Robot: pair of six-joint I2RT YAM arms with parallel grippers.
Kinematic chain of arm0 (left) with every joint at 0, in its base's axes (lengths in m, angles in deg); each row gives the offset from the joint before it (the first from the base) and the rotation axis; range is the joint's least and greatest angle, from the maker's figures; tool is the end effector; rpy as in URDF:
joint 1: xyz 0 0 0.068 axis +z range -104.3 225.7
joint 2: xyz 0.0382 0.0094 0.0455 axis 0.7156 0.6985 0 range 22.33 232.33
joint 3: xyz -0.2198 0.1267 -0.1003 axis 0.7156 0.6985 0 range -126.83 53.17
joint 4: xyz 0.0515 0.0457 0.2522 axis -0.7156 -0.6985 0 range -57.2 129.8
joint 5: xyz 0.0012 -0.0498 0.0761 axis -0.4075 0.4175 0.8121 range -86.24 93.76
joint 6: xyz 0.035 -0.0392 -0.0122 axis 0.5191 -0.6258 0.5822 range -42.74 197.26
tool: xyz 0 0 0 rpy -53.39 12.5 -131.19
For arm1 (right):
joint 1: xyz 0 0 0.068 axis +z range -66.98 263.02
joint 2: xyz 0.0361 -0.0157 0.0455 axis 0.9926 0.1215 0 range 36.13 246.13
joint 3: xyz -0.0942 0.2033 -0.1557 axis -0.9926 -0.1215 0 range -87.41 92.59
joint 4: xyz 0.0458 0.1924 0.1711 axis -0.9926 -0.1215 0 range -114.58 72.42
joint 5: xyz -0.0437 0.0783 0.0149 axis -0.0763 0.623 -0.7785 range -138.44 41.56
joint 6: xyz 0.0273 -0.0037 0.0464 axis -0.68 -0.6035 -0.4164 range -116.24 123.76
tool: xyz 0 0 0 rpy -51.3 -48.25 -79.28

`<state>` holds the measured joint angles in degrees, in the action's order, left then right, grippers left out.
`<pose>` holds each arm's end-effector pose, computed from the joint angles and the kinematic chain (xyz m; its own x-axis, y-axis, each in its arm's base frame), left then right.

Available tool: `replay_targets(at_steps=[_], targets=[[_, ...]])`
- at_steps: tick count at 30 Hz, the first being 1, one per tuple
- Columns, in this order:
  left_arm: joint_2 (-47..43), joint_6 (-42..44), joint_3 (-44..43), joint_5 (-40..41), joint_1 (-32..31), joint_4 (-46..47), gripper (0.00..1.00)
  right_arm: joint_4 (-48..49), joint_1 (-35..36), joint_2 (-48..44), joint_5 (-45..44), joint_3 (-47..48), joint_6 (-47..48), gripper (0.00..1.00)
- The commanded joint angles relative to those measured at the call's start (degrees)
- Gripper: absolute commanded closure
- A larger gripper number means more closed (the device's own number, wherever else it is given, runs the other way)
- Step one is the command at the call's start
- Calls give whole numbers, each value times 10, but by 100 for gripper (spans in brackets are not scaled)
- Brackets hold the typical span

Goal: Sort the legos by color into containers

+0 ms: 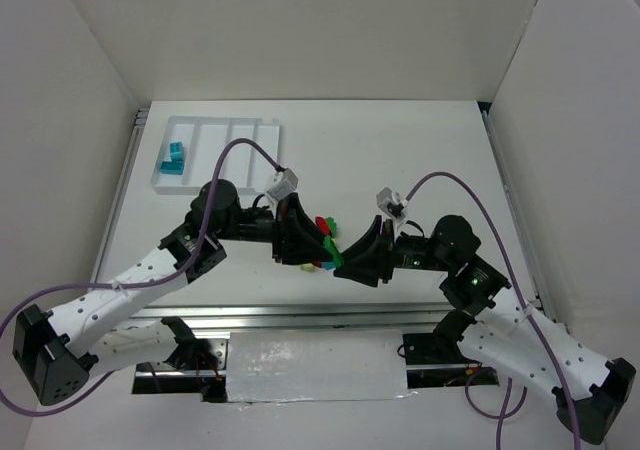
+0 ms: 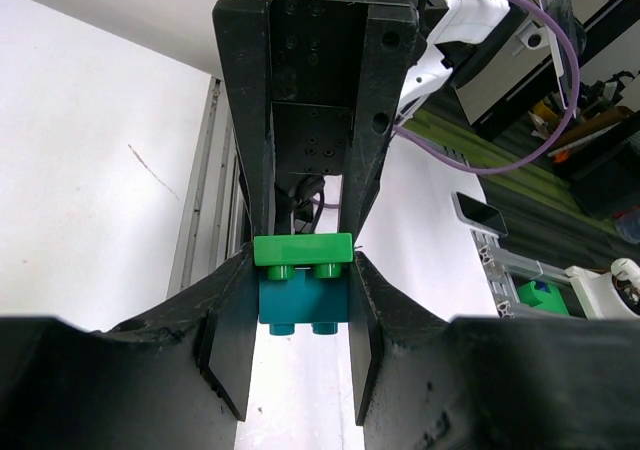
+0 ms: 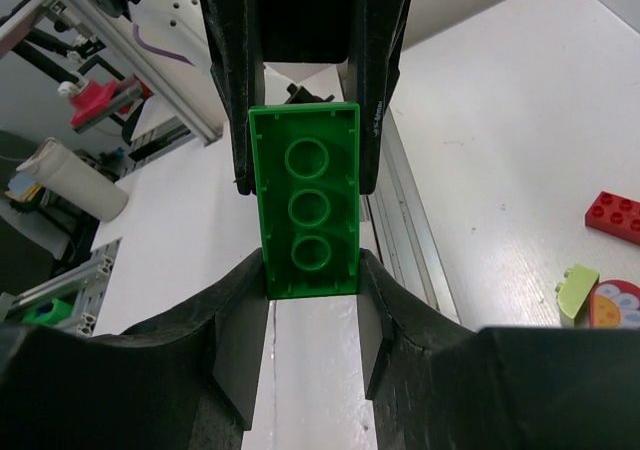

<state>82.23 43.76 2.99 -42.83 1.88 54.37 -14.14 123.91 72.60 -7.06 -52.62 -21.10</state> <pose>0.1533 -0.1830 0.3680 -0.5001 -0.0458 -0.8648 0.8659 -0.0367 -0.4988 0.1017 0.1194 0.3263 -0.3953 0.0749 -0.9155 -0.9087 0.1137 0.4017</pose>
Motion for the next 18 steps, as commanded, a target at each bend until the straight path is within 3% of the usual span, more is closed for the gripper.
replay_targets(at_steps=[1,3,4,5,7,8,13,16,18], targets=[[0,-10,-2,-36,2,27,100,59,-8,10,-5,-3,-19,100],[5,-11,-4,-34,2,31,100,60,-8,17,5,-3,-15,100],[5,-11,-8,-33,2,28,100,62,-8,19,4,-4,-15,93],[7,-12,-10,-35,2,27,100,65,-7,17,2,-8,-18,61],[7,-10,-12,-35,2,25,100,67,-8,15,10,-8,-18,54],[7,-11,-12,-34,2,24,100,63,-8,14,4,-6,-19,36],[6,-11,-8,-39,2,29,100,45,-8,1,-18,0,-16,20],[10,-15,-5,-43,2,36,100,50,-8,-1,-16,2,-21,20],[13,-18,-3,-44,2,43,100,53,-8,3,-10,8,-21,27]])
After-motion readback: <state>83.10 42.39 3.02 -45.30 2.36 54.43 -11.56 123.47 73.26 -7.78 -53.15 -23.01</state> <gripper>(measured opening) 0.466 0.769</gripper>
